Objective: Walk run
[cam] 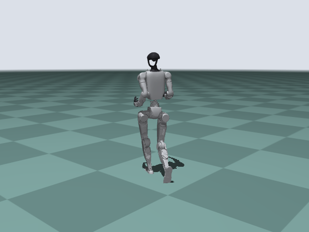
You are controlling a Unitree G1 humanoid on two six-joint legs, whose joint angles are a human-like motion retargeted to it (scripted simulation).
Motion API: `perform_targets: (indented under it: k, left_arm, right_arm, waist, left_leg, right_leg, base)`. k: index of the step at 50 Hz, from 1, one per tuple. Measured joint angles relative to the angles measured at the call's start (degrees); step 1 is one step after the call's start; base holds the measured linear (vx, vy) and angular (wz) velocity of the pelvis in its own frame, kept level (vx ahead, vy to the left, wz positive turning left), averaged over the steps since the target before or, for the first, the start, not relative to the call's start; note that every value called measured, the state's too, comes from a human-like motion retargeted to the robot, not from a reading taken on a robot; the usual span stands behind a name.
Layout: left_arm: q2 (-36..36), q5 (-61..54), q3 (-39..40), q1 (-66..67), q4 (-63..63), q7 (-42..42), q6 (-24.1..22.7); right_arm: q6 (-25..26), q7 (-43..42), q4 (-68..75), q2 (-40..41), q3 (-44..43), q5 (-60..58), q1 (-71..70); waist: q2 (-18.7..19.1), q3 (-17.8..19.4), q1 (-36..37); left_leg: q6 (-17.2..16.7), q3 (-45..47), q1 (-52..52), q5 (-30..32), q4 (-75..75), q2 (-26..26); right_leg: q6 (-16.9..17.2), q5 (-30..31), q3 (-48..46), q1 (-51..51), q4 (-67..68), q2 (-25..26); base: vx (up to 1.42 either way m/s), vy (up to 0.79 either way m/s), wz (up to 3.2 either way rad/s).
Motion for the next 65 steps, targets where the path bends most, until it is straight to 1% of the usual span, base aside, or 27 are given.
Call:
perform_targets:
  k: [2, 5, 7, 10, 12, 15, 17, 18, 19, 20, 23, 27, 31, 34, 38, 40, 42, 43, 45, 46, 47, 49, 50, 55, 58, 62, 65]
  left_arm:
    - [0.21, -3.33, 0.15, -6.62, 1.13, 0.55, 0.32]
    - [-1.69, -8.65, -1.54, -15.33, 0.96, 0.01, 2.83]
    - [-2.38, -11.74, -2.02, -20.08, -1.16, 1.51, 3.16]
    - [-1.82, -13.39, -3.64, -24.11, -5.85, 4.51, 2.82]
    - [0.26, -13.38, -4.35, -24.67, -9.06, 5.34, 2.66]
    - [4.35, -12.28, -4.37, -24.28, -12.62, 5.81, 2.65]
    - [6.92, -10.75, -4.55, -23.65, -13.87, 6.33, 2.21]
    - [7.84, -9.87, -4.78, -23.18, -14.09, 6.50, 2.04]
    - [8.53, -8.96, -4.61, -22.28, -13.93, 6.39, 1.92]
    - [9.10, -8.04, -4.23, -21.18, -13.58, 6.14, 1.82]
    - [6.77, -4.16, -2.06, -15.07, -7.65, 0.43, 0.85]
    - [0.15, -2.22, 0.15, -7.10, 1.83, -3.76, 1.36]
    - [-1.40, -6.36, 1.42, 2.30, 4.17, -6.52, 3.19]
    - [1.35, -7.42, 3.20, 5.80, 4.71, -7.37, 3.13]
    - [5.48, -6.51, 3.93, 6.42, 3.90, -6.89, 2.10]
    - [6.24, -6.03, 3.78, 5.72, 3.24, -5.85, 1.74]
    - [6.01, -6.08, 3.05, 3.68, 3.48, -4.32, 2.04]
    - [5.58, -6.17, 2.14, 2.05, 3.95, -3.76, 2.39]
    - [3.56, -7.07, -0.34, -2.02, 5.94, -3.83, 2.95]
    - [2.07, -7.71, 1.49, -4.90, 6.77, -5.10, 4.22]
    - [0.77, -8.15, 2.70, -7.68, 7.28, -6.26, 5.40]
    - [-0.88, -8.54, 1.98, -12.04, 6.86, -7.31, 6.94]
    - [-1.51, -9.00, 0.92, -13.48, 6.44, -7.02, 7.27]
    - [0.22, -12.59, -6.20, -20.45, 0.64, -0.71, 5.91]
    - [3.58, -11.48, -8.08, -22.61, -3.47, -1.41, 5.37]
    - [7.93, -7.41, -6.96, -21.70, -6.10, -1.17, 4.01]
    - [9.15, -4.00, -4.72, -19.18, -3.95, 1.35, 3.05]
  right_arm:
    - [0.60, 1.03, 3.34, 2.87, 0.80, -1.79, 1.79]
    - [1.01, 0.98, 7.01, 6.25, 1.23, -2.89, 6.26]
    - [0.58, 2.58, 7.92, 6.78, 0.80, -2.16, 9.61]
    - [0.53, 3.97, 8.64, 6.16, 0.48, -1.89, 13.92]
    - [0.54, 4.04, 9.13, 5.19, 0.22, -1.97, 15.69]
    - [0.89, 4.05, 9.58, 4.63, 0.00, -2.38, 16.22]
    - [1.02, 3.61, 8.86, 4.59, 0.13, -2.43, 15.28]
    - [1.07, 3.23, 8.33, 4.77, 0.11, -2.39, 14.67]
    - [1.12, 2.72, 7.86, 4.96, 0.53, -2.39, 13.99]
    - [1.15, 2.15, 7.42, 5.17, 1.17, -2.39, 13.29]
    - [1.54, -0.23, 8.72, 6.33, 1.10, -0.56, 8.20]
    - [4.06, 2.58, 10.54, 6.98, 0.00, 4.08, -1.61]
    - [1.97, 0.47, 6.23, 5.32, 2.98, 7.11, -7.37]
    - [0.84, -0.15, 2.25, 2.38, 5.59, 7.69, -9.31]
    - [1.64, 4.17, -2.79, -2.62, 7.12, 7.58, -11.06]
    - [1.92, 6.14, -3.99, -5.18, 7.99, 7.90, -12.24]
    - [1.75, 7.57, -3.02, -7.14, 9.32, 8.63, -13.48]
    - [1.50, 8.50, -1.74, -7.80, 9.19, 9.11, -13.79]
    - [0.96, 11.47, 1.90, -8.26, 7.34, 9.16, -12.49]
    - [1.38, 12.96, 3.68, -7.72, 7.73, 8.47, -11.68]
    - [1.74, 14.02, 5.30, -7.01, 8.04, 7.83, -10.76]
    - [2.04, 14.18, 7.60, -5.41, 8.14, 7.05, -8.34]
    - [1.97, 14.02, 8.40, -5.10, 7.97, 6.98, -6.96]
    - [2.32, 13.15, 9.72, -2.08, 3.93, 5.64, 2.83]
    - [2.21, 11.83, 8.89, -0.58, 3.76, 4.24, 8.71]
    - [2.27, 10.75, 7.65, 0.69, 6.26, 3.51, 11.92]
    - [3.50, 11.23, 7.56, 0.67, 8.86, 3.54, 10.71]
  waist:
    - [1.03, -0.71, -0.54]
    - [4.27, -2.09, 0.70]
    - [5.12, -2.14, -0.51]
    - [7.26, -2.69, -5.80]
    - [7.83, -3.40, -9.15]
    - [7.71, -3.90, -12.06]
    - [6.69, -3.61, -12.18]
    - [6.19, -3.22, -12.68]
    - [6.09, -3.19, -12.70]
    - [6.19, -3.33, -12.47]
    - [5.27, -4.51, -9.44]
    - [4.71, -4.90, -7.97]
    - [2.78, -3.78, -5.08]
    - [2.08, -2.22, 0.59]
    - [3.00, 0.08, 4.68]
    - [2.77, 0.65, 5.20]
    - [0.07, 0.25, 7.51]
    - [-0.47, -0.65, 7.79]
    - [1.15, -3.07, 7.63]
    - [2.05, -3.85, 6.76]
    - [3.33, -4.48, 6.19]
    - [6.93, -5.11, 6.50]
    - [8.23, -5.43, 6.84]
    - [9.94, -3.31, 5.64]
    - [8.75, -2.38, 1.92]
    - [5.33, -0.76, -2.16]
    - [2.93, 0.43, -1.96]
  left_leg:
    - [-0.66, 2.60, 0.45, -2.14, 2.32, 3.77]
    - [-0.15, 1.11, 6.23, -3.82, -0.54, 7.58]
    - [0.31, 0.22, 10.11, -1.73, -3.97, 7.48]
    - [-1.23, -2.81, 15.00, 6.33, -8.26, 7.67]
    - [-2.94, -2.97, 17.96, 11.86, -9.51, 8.02]
    - [-5.05, -0.74, 23.16, 19.46, -11.17, 8.85]
    - [-6.13, 0.80, 26.59, 24.11, -9.44, 8.65]
    - [-6.46, -0.20, 27.60, 26.58, -6.83, 8.18]
    - [-6.94, -0.25, 27.40, 29.74, -2.61, 8.23]
    - [-7.50, 0.19, 26.58, 33.25, 2.43, 8.56]
    - [-3.87, 4.53, 18.61, 42.61, 22.74, 10.09]
    - [0.27, 6.40, 8.01, 28.91, 33.51, 9.24]
    - [1.95, 8.84, -0.29, 14.23, 23.60, 6.43]
    - [-0.84, 10.61, -2.40, 10.80, 6.59, 5.42]
    - [-3.31, 17.26, -1.64, 8.65, -12.74, 4.74]
    - [0.26, 22.22, -1.31, 12.00, -15.71, 4.59]
    - [6.42, 25.23, -0.87, 11.61, -11.73, 7.80]
    - [6.42, 22.06, -0.75, 5.66, -7.34, 7.57]
    - [6.42, 4.98, -5.37, 0.80, 0.54, 4.74]
    - [6.42, 11.28, -5.01, -0.35, 3.61, 8.84]
    - [6.42, 14.72, -4.45, -1.51, 5.85, 11.85]
    - [6.42, 10.64, -2.42, -3.34, 6.50, 12.84]
    - [6.42, 9.04, -1.30, -3.76, 6.27, 12.61]
    - [6.42, -3.40, 6.83, 4.27, -3.42, 6.56]
    - [6.42, -12.26, 10.83, 7.00, -6.10, 2.00]
    - [6.42, -18.51, 16.16, 5.99, -6.81, -0.97]
    - [6.42, -21.12, 19.11, 5.29, -3.38, -3.59]
  right_leg:
    - [1.42, -0.87, -0.50, -5.64, 7.57, -0.38]
    - [-4.78, -11.36, -4.32, -13.64, 8.50, 0.54]
    - [-4.45, -19.23, -4.98, -18.62, 6.16, -1.60]
    - [-3.10, -26.08, -9.96, -23.90, -4.29, -7.55]
    - [-4.42, -28.94, -12.68, -25.92, -14.60, -9.98]
    - [-5.77, -34.23, -6.08, -27.40, -29.83, -7.40]
    - [-3.17, -28.74, 0.02, -26.88, -34.74, -7.08]
    - [-3.62, -23.61, 0.83, -26.16, -34.39, -7.42]
    - [-5.73, -24.30, 0.49, -25.64, -31.88, -7.08]
    - [-8.67, -27.89, -0.43, -25.23, -28.28, -6.41]
    - [-8.62, -36.47, 0.35, -22.98, -21.11, -6.44]
    - [-8.84, -38.34, -0.36, -16.64, -23.95, -6.11]
    - [-7.59, -32.03, -2.08, -8.19, -32.26, -5.86]
    - [-5.61, -26.04, -1.63, -3.03, -36.15, -3.05]
    - [-4.19, -23.04, -4.00, 3.80, -37.52, 1.93]
    - [-2.31, -21.15, -5.71, 6.63, -35.97, 2.99]
    - [0.23, -14.72, -8.05, 8.31, -31.69, 1.85]
    - [3.19, -10.48, -10.83, 7.63, -27.78, 1.27]
    - [6.89, -0.75, -14.65, 3.56, -17.86, 1.94]
    - [8.18, -0.30, -9.29, 0.11, -10.20, 4.13]
    - [9.04, -0.68, -4.76, -2.99, -4.26, 6.50]
    - [9.04, -4.59, -1.14, -6.99, -0.59, 9.35]
    - [9.04, -6.35, -1.49, -8.20, -0.04, 8.22]
    - [-1.91, -18.38, -6.36, -15.54, -9.02, -6.28]
    - [-4.45, -22.13, -2.18, -19.45, -23.42, -8.25]
    - [-2.26, -26.76, 9.60, -21.59, -37.73, -8.84]
    - [7.23, -27.63, 20.51, -21.37, -42.10, -8.26]
  base:
    - [0.94, -0.30, -0.42]
    - [0.98, -0.38, -0.34]
    - [0.99, -0.39, 0.31]
    - [1.11, -0.38, 0.89]
    - [1.01, -0.38, 0.76]
    - [1.10, -0.50, 0.22]
    - [1.02, -0.45, -0.08]
    - [1.24, -0.58, 0.08]
    - [1.43, -0.70, -0.02]
    - [1.44, -0.71, -0.32]
    - [1.12, -0.51, -0.15]
    - [0.98, -0.23, -0.03]
    - [0.96, -0.18, 0.12]
    - [0.86, -0.30, -0.42]
    - [0.89, -0.34, 0.34]
    - [1.10, -0.52, 0.45]
    - [1.12, -0.94, -0.28]
    - [1.13, -0.55, 0.51]
    - [1.15, 0.12, 1.24]
    - [0.95, 0.16, 0.96]
    - [0.79, 0.00, 0.75]
    - [0.79, 0.19, 1.12]
    - [0.61, 0.26, 1.68]
    - [0.54, 0.02, 2.54]
    - [0.66, -0.23, 3.16]
    - [0.64, -0.40, 2.50]
    - [0.61, -0.38, 1.56]
